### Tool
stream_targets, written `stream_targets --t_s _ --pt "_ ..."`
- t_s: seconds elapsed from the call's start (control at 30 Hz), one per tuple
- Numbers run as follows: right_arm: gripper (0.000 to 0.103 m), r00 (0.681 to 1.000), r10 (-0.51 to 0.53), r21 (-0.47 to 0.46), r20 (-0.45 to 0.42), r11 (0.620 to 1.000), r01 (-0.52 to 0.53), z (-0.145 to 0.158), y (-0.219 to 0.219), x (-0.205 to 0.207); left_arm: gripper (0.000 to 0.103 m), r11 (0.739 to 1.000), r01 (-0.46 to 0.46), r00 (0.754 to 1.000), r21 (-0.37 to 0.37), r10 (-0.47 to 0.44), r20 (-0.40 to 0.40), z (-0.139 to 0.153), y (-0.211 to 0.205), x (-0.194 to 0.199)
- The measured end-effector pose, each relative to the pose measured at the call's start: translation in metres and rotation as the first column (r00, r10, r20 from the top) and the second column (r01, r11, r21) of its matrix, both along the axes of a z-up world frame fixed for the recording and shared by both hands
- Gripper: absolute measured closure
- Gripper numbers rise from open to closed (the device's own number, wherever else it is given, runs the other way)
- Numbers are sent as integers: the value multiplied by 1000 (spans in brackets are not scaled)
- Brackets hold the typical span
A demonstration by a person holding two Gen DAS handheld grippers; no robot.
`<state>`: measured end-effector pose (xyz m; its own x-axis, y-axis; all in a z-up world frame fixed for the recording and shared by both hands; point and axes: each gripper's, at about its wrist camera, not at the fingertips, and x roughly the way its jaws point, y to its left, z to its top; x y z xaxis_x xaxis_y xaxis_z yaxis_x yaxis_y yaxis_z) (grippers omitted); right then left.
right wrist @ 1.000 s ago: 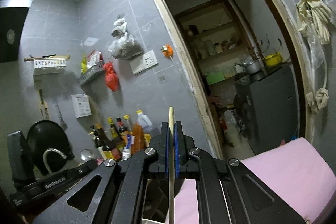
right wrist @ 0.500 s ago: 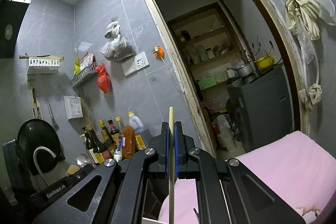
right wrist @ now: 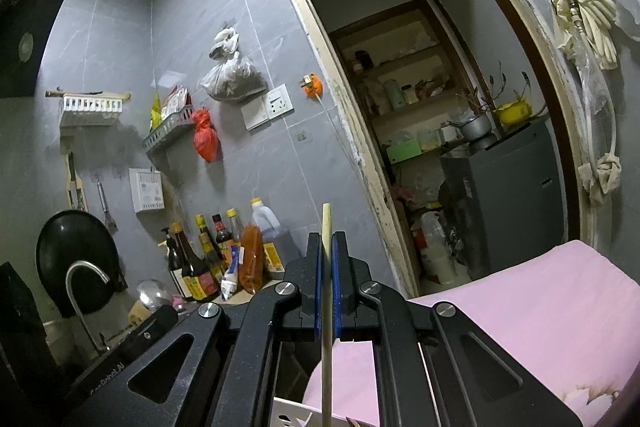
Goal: Organize utensils
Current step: 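Carry the spoon toward the caddy with the left tool while the right tool carries the chopstick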
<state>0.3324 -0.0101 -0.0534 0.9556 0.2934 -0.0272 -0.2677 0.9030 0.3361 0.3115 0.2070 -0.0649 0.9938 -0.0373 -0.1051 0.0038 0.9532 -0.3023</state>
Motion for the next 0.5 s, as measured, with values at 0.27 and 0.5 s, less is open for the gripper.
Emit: stream_targets --t_s 0.27,0.5 --pt "99 1000 -11 -3 0 1000 11 -9 -5 -4 100 1000 -3 1000 2 3 2 -4 0 2" --pt "99 1000 0 12 -4 1000 0 -10 -7 -5 100 999 -1 1000 43 2 -16 -10 -8 2"
